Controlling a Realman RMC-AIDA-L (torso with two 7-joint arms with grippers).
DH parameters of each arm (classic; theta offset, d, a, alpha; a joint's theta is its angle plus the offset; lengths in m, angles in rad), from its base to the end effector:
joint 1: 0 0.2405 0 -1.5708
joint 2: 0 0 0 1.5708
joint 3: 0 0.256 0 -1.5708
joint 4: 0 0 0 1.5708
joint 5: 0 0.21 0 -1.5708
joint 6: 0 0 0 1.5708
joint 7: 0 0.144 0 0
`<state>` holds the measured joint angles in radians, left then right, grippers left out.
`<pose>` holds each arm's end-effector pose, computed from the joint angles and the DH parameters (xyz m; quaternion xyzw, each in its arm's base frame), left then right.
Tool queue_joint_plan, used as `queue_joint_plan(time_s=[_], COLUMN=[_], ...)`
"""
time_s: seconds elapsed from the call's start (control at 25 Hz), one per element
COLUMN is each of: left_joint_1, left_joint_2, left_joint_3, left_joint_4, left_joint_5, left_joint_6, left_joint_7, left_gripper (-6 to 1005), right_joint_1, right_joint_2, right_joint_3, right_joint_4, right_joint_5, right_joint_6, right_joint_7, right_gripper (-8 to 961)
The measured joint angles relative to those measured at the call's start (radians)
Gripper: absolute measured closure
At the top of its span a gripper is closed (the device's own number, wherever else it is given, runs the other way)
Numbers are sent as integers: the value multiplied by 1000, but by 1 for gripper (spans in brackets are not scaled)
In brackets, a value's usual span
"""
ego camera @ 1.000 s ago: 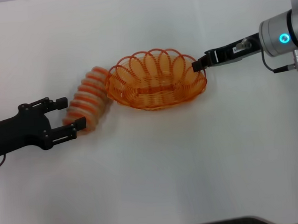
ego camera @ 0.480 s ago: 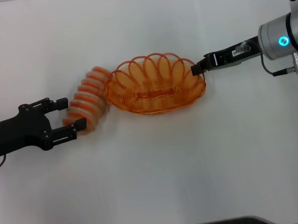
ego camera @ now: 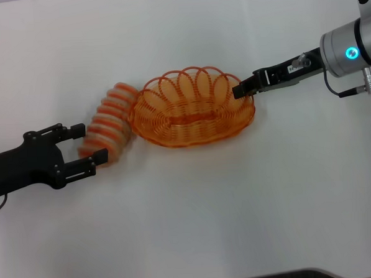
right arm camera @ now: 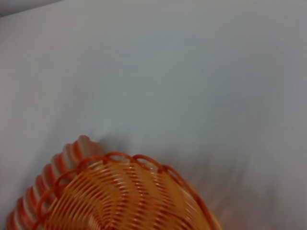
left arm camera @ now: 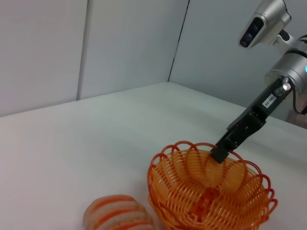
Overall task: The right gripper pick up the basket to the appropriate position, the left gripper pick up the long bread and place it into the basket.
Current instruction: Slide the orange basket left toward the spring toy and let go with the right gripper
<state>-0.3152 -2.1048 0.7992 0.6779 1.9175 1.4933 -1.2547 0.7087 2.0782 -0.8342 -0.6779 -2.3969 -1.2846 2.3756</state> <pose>-0.3111 0.2764 -0.0159 -0.9309 -0.2383 -0.2200 0.1682 0.2569 0.3792 -0.0245 -0.8202 0.5550 0.0486 0.1302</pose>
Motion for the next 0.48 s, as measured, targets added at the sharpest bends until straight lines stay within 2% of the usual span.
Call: queue_joint_plan(time_s=[0.24, 0.48], left_joint_1=[1, -3], left_joint_2=[0, -2], left_joint_3=[-2, -6], left_joint_4=[0, 0], left_joint_5=[0, -3], left_joint_6=[2, 3], left_joint_7=[-1, -5], left_gripper=[243, 242], right_joint_1=[-9, -27], right_joint_2=[-4, -14], right_joint_3=[15, 82], right_joint_4=[-2, -15], right_joint_5=[8, 53], right_joint_6=[-20, -60], right_joint_7=[4, -34], right_gripper=[613, 488])
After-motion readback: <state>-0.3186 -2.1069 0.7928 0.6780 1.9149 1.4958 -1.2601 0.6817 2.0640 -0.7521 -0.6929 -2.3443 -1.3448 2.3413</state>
